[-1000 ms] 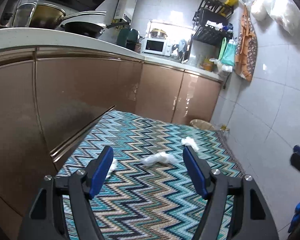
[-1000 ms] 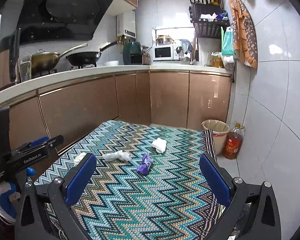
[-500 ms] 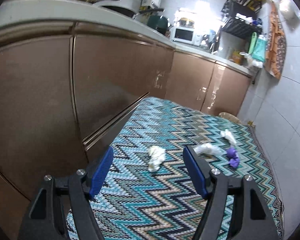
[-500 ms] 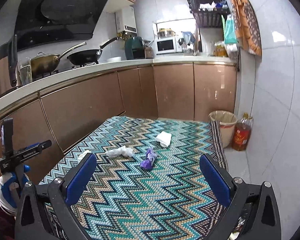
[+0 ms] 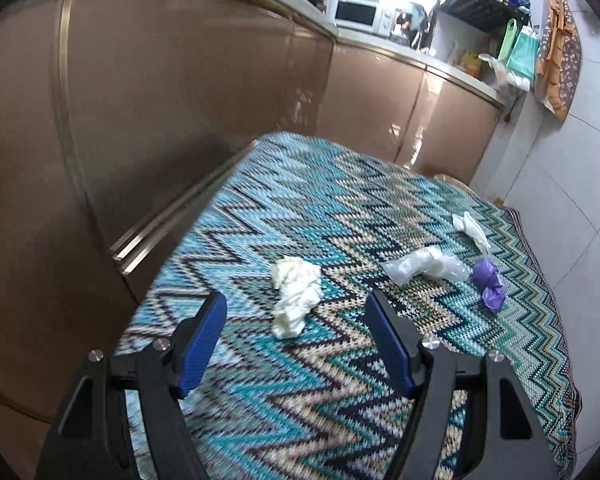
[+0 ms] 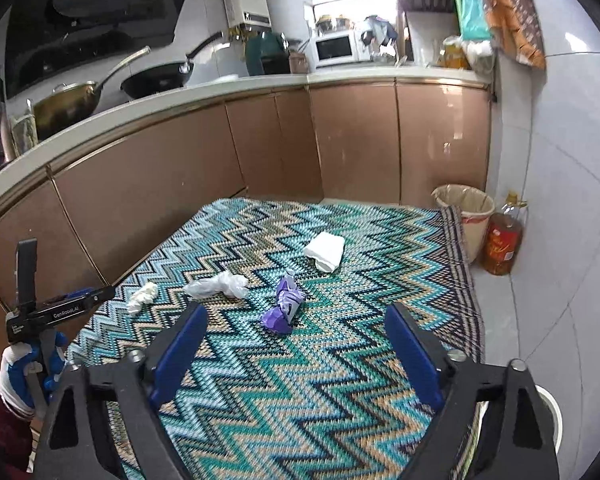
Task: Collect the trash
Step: 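Grasp the crumpled white tissue with left tool while right tool grasps the folded white tissue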
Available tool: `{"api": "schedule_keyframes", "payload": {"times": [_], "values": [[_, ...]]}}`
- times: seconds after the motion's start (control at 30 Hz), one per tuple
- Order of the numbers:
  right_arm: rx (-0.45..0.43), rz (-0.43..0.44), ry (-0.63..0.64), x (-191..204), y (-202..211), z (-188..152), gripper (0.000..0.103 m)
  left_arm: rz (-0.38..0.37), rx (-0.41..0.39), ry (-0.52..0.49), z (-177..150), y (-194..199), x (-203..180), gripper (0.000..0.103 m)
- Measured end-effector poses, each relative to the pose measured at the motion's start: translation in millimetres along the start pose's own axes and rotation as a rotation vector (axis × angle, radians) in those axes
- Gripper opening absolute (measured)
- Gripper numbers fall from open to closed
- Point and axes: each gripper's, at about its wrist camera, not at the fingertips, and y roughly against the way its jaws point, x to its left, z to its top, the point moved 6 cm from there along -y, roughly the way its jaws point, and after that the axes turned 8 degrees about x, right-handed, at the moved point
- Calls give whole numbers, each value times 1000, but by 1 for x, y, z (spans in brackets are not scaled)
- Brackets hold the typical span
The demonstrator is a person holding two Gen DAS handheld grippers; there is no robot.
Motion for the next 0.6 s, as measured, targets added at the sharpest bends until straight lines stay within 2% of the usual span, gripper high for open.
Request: {"api": "schedule_keyframes", "payload": {"times": [0.17, 0.27, 0.43, 0.6], "values": [[57, 27, 20, -8, -51, 18, 73, -25, 38, 12, 11, -34, 0, 70], [85, 34, 29, -14, -85, 31, 71, -29, 55, 29, 17, -50, 5, 68], [125, 33, 37, -28, -135, 46, 66, -29, 94, 39, 20, -72, 9, 49], [177, 46, 19, -44, -180, 52, 61, -47, 131, 37, 18, -87, 7, 38]]}}
